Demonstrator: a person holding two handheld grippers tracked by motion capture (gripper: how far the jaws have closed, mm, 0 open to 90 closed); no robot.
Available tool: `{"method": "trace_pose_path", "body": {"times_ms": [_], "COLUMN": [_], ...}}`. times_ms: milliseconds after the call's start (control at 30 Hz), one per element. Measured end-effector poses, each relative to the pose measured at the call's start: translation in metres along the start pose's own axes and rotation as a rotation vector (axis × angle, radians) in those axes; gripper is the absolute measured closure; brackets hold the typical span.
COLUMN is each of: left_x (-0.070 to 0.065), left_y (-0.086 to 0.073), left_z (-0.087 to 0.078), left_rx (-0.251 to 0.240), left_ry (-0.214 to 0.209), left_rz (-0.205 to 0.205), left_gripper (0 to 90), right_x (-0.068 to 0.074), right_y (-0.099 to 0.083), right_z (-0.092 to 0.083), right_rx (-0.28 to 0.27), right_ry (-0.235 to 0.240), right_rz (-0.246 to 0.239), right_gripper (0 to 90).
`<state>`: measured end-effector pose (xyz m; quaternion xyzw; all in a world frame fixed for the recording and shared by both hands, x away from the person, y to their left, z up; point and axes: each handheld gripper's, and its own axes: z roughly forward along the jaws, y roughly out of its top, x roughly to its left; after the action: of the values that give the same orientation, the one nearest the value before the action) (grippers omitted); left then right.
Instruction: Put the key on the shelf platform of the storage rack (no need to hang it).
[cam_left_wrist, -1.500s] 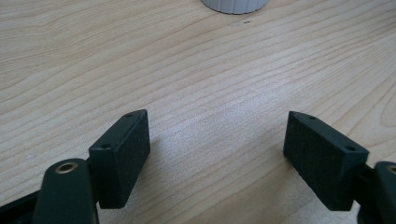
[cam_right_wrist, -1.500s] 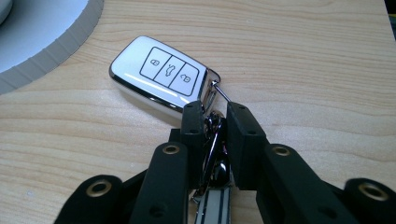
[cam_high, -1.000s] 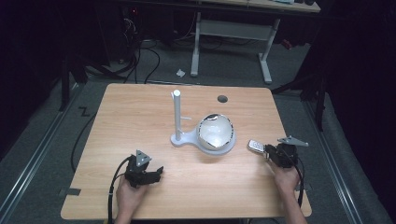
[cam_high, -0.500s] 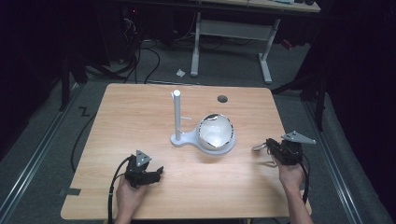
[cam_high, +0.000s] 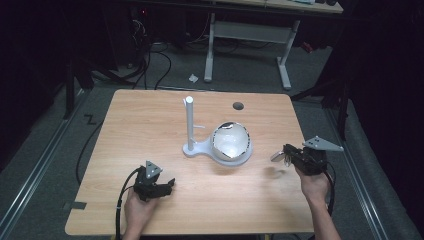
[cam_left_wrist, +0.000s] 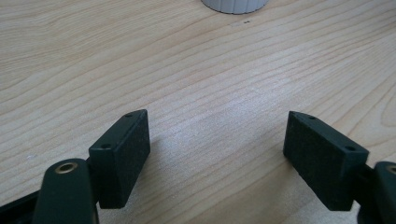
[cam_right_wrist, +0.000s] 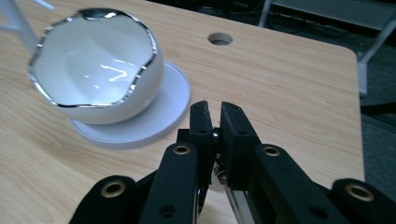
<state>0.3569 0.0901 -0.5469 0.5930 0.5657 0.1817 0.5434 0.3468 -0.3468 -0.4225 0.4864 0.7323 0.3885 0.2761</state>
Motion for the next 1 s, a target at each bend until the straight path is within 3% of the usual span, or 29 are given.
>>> {"method": "trace_pose_path", "body": {"times_ms": [1000], "left_x": [0.000], "left_y": [0.000], "left_z": [0.000], "left_rx": [0.000], "left_ry": [-0.001], "left_rz": [-0.003], "left_gripper": [23.1], "right_x": [0.060], "right_y": [0.051], "right_z": [-0.001], "right_rx": [-0.053], "right_ry": [0.197], "right_rz": [-0.134], "right_gripper": [84.3]}}
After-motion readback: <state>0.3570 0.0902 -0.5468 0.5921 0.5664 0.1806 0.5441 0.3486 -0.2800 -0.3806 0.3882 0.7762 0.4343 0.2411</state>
